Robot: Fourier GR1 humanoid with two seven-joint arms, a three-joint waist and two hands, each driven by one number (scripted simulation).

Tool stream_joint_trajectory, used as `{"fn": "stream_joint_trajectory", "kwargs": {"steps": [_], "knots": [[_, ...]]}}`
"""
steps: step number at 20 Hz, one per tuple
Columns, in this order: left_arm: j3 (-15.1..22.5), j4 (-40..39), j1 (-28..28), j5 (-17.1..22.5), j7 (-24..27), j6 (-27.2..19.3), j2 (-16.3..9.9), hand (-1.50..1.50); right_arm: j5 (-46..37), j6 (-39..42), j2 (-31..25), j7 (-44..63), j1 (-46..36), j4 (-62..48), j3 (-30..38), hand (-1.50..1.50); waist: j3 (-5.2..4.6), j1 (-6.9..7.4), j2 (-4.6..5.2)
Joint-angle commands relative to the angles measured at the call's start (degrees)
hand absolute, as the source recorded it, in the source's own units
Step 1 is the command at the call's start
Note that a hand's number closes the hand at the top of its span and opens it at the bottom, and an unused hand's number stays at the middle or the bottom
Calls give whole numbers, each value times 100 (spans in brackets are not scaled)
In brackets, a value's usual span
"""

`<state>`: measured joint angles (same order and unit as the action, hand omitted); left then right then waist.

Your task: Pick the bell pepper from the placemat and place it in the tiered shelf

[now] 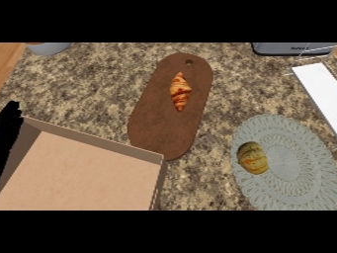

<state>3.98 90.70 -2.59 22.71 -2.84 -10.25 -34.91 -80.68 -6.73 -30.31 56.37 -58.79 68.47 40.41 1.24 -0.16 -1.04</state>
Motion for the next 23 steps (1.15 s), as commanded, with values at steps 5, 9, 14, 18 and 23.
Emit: {"fn": "stream_joint_trajectory", "kwargs": {"steps": [5,9,14,18,23], "knots": [[142,-584,-138,-28,-118,64,186,0,166,-15,430,341,-8,1812,-277,-150,-138,-150,56],[95,-481,-434,-48,-20,24,191,0,-9,835,261,720,-30,2943,-382,-150,-146,-224,2],[-51,-359,-519,80,-87,42,64,0,-303,2213,111,1148,-107,4274,-379,-150,-155,-390,-66],[-122,-222,-730,5,-96,-122,0,0,-391,3367,333,1217,-84,5089,-406,-150,-160,-466,-131],[-218,-234,-832,148,-179,-37,-76,0,-512,4403,331,998,-316,6014,-328,-150,-173,-613,-170]]}}
